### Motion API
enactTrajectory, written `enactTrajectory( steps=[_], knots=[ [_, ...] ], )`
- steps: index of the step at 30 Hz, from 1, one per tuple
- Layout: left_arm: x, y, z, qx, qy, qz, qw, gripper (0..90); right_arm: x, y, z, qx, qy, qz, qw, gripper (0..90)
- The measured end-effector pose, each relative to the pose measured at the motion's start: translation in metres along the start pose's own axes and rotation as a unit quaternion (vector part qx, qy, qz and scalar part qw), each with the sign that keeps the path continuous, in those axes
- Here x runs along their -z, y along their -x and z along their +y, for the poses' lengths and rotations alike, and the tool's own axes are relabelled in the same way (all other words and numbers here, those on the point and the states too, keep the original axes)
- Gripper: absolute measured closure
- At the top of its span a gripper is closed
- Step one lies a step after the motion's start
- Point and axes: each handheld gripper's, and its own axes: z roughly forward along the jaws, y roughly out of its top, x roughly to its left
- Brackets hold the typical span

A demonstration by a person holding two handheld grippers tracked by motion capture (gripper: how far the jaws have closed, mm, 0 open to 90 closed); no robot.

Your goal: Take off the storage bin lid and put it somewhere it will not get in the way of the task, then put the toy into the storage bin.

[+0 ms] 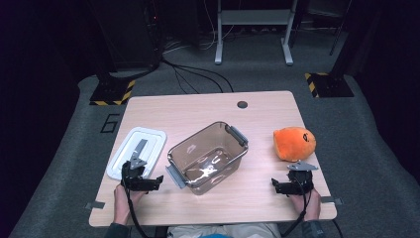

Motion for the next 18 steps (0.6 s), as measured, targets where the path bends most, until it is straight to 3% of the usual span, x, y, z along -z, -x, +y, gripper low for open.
enactTrajectory(
  steps=[5, 18],
  knots=[
    [-0.003, 0.011, -0.005, -0.018, -0.012, -0.011, 0.9997, 1.4, 0.000, 0.000, 0.000, -0.003, 0.000, 0.000, 1.0000, 5.2],
    [-0.014, 0.033, -0.021, -0.038, -0.018, -0.030, 0.9987, 1.6, 0.000, 0.000, 0.000, -0.002, 0.000, 0.000, 1.0000, 5.2]
  ],
)
